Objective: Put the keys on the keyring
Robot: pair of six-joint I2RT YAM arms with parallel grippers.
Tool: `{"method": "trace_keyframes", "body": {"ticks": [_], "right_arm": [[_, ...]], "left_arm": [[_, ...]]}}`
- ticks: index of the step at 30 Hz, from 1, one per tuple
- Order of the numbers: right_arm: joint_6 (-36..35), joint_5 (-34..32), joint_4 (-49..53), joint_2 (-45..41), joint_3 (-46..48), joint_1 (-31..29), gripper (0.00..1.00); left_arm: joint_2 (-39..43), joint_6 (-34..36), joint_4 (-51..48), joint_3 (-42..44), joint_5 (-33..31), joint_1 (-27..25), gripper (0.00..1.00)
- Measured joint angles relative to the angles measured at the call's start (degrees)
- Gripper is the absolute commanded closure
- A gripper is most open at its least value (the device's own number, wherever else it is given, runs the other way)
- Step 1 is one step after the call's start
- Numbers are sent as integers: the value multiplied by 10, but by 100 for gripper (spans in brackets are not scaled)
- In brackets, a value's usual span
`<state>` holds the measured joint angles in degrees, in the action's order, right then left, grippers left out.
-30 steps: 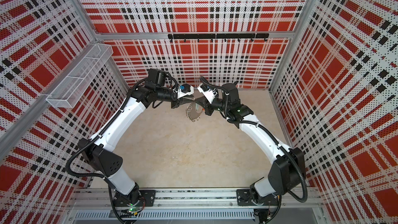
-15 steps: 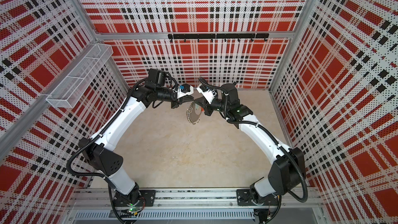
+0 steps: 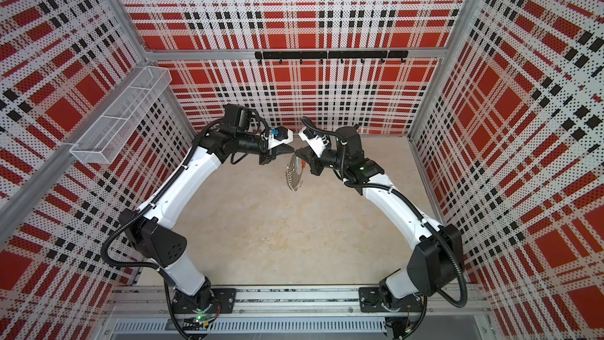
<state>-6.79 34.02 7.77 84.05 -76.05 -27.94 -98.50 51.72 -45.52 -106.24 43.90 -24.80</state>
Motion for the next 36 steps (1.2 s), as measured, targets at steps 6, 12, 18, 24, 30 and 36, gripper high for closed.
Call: {"method": "trace_keyframes", "body": {"ticks": [6, 12, 18, 24, 30, 36], "right_arm": [[42, -25, -43, -46, 33, -1, 53], [126, -56, -71, -97, 71, 24, 56], [304, 22, -152, -66, 71, 94, 57], [429, 134, -245, -1, 66, 97, 55], [509, 202, -370, 3, 100, 93, 59], [535, 229, -421, 3, 101, 91, 61]], "left_arm": [[40, -183, 184, 153, 33, 5, 100], [100, -369, 421, 317, 56, 11, 100], [124, -492, 595, 358, 81, 9, 100], [129, -545, 669, 376, 86, 2, 100], [129, -603, 734, 387, 85, -1, 100], [129, -638, 779, 388, 83, -1, 100]]}}
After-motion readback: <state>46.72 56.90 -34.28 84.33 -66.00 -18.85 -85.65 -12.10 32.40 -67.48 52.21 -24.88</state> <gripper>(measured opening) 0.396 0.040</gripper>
